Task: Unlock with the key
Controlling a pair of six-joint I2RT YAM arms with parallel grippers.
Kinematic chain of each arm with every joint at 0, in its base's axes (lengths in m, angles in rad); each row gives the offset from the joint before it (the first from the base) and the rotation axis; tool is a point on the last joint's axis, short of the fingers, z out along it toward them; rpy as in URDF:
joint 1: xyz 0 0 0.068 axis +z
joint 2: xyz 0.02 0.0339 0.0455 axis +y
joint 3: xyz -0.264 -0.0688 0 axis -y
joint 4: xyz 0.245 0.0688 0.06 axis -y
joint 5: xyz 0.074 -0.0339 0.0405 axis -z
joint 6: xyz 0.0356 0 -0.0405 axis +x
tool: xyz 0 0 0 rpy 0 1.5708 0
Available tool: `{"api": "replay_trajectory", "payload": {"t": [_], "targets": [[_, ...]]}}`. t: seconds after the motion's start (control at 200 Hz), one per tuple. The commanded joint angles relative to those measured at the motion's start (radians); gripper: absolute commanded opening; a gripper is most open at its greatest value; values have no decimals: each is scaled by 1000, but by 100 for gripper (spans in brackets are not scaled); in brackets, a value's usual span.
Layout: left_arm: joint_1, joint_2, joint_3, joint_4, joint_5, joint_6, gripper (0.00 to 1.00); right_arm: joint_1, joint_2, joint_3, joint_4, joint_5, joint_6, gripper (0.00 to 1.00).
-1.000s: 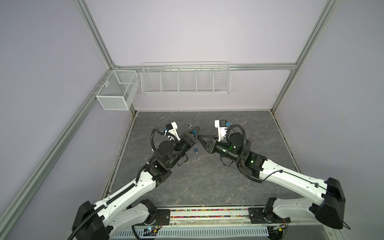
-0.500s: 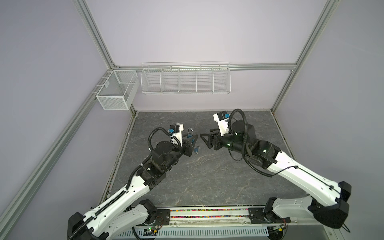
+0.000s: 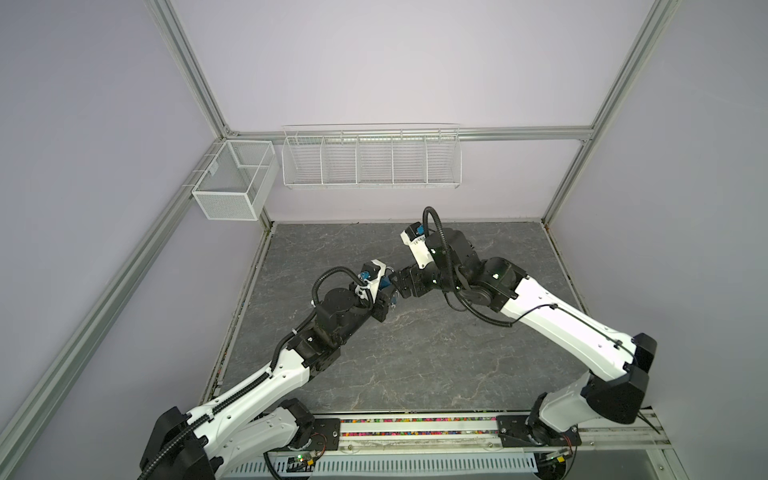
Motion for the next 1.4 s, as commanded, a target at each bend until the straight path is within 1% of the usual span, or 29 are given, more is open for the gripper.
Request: {"api": "replay_trajectory", "payload": {"t": [0.0,0.195,0.26,0.41,0.505,0.61,0.63,0.73,0.8,1.005,1.065,1.095,1.165,1.2,1.27,1.354,1.394], "targets": [[4,4,-10,86,14,50,0,-13,21,37,-28,41,-7,88],[4,8,-20,114,10,56,0,-23,114,162,-126,109,-7,87],[4,8,-24,117,5,64,0,-26,135,196,-149,114,-18,87],[4,2,-28,113,-18,84,0,-32,202,302,-279,143,-49,86],[4,-7,-32,114,-22,97,0,-44,194,305,-294,143,-72,86],[4,-9,-33,118,-27,103,0,-60,186,313,-314,107,-100,86],[4,-8,-33,118,-26,103,0,-61,184,311,-345,102,-109,86],[4,-11,-36,127,-17,99,0,-62,170,294,-376,88,-150,85],[4,-10,-32,133,-13,94,0,-63,133,257,-357,64,-170,85],[4,-4,-26,147,4,75,0,-99,-43,73,-195,-91,-218,85],[4,-6,-30,164,8,69,0,-120,-108,-4,-118,-136,-243,85],[5,-4,-28,161,10,70,0,-137,-137,-43,-70,-188,-261,85],[5,-1,-22,153,15,71,0,-180,-196,-131,44,-402,-324,86],[4,0,-22,156,16,74,0,-193,-212,-169,94,-477,-359,86],[4,3,-16,148,24,88,0,-213,-215,-200,148,-570,-410,86],[4,-3,-10,135,37,93,0,-242,-193,-190,174,-677,-440,86],[4,-6,-11,138,39,94,0,-246,-177,-180,181,-700,-454,86]]}}
